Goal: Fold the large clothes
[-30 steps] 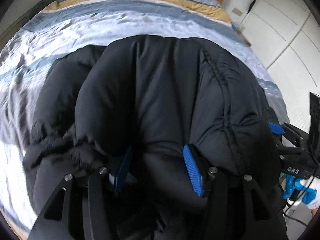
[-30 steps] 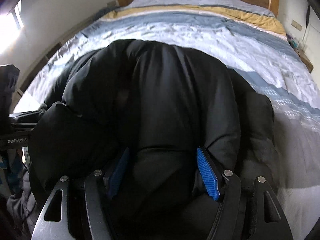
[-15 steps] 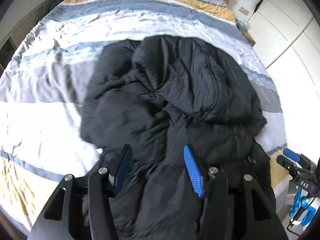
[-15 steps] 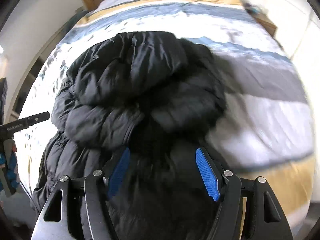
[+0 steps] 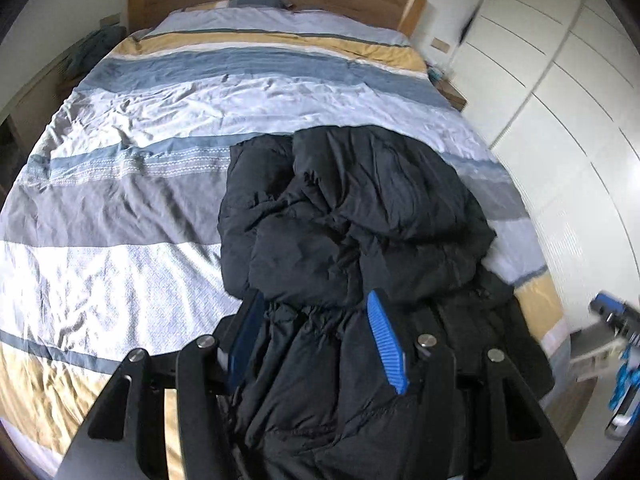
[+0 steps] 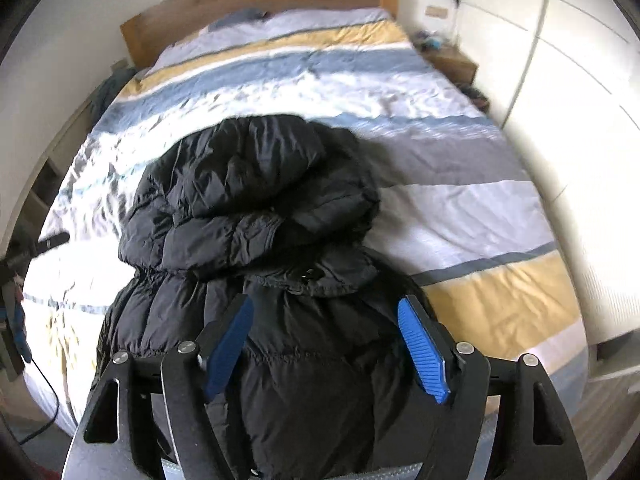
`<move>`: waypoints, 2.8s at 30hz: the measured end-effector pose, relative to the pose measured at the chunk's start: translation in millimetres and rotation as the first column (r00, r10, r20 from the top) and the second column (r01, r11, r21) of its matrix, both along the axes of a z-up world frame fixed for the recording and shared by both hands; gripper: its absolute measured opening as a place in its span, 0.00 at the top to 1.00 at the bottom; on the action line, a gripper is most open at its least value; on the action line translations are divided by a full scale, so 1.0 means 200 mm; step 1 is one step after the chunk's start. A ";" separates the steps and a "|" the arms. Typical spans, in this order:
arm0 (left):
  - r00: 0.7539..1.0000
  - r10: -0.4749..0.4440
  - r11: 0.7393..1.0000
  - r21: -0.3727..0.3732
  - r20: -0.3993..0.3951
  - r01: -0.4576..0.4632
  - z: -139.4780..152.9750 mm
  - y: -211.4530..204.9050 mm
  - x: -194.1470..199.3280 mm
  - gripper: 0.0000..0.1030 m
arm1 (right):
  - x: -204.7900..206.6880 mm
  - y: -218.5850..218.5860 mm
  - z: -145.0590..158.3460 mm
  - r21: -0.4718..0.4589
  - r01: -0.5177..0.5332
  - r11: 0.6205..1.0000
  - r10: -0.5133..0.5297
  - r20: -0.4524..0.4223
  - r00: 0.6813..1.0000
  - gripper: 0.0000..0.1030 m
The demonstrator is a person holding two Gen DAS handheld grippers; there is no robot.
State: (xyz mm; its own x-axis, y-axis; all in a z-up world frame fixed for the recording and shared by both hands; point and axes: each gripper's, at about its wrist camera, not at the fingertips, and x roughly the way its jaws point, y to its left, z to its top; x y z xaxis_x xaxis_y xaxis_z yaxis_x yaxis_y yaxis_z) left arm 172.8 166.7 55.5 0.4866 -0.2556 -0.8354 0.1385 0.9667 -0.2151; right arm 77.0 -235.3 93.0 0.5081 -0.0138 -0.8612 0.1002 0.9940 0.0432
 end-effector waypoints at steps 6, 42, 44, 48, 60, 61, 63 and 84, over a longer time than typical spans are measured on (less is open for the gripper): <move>1.000 -0.008 1.000 0.003 -0.006 0.008 -0.03 0.06 -0.07 0.49 | -0.13 -0.05 0.09 -0.007 0.071 0.997 -0.071 0.014 0.997 0.27; 0.946 0.316 0.948 0.024 0.073 -0.318 0.14 0.49 -0.71 0.31 | -0.37 -0.11 0.32 -0.106 0.065 0.992 -0.045 0.183 0.982 0.08; 0.943 0.327 0.943 0.044 0.061 -0.330 0.14 0.46 -0.75 0.31 | -0.36 -0.10 0.29 -0.119 0.036 0.992 -0.017 0.161 0.987 0.07; 0.937 0.347 0.936 0.039 0.047 -0.349 0.17 0.33 -0.78 0.31 | -0.32 -0.09 0.26 -0.154 -0.012 0.988 0.035 0.149 0.988 0.07; 0.967 0.250 0.966 0.048 0.055 -0.253 0.30 -0.25 -0.59 0.31 | -0.24 -0.04 0.26 -0.231 -0.122 0.965 0.161 0.155 0.975 0.05; 0.967 0.248 0.967 0.050 0.053 -0.250 0.30 -0.27 -0.59 0.31 | -0.23 -0.05 0.26 -0.233 -0.126 0.964 0.164 0.152 0.975 0.05; 0.969 0.244 0.967 0.057 0.045 -0.247 0.29 -0.33 -0.55 0.31 | -0.22 -0.06 0.25 -0.236 -0.132 0.963 0.169 0.145 0.975 0.05; 0.958 0.280 0.955 0.123 -0.061 -0.272 0.03 -0.37 -0.53 0.30 | -0.21 -0.22 0.02 -0.187 -0.125 0.974 0.134 0.035 0.990 0.03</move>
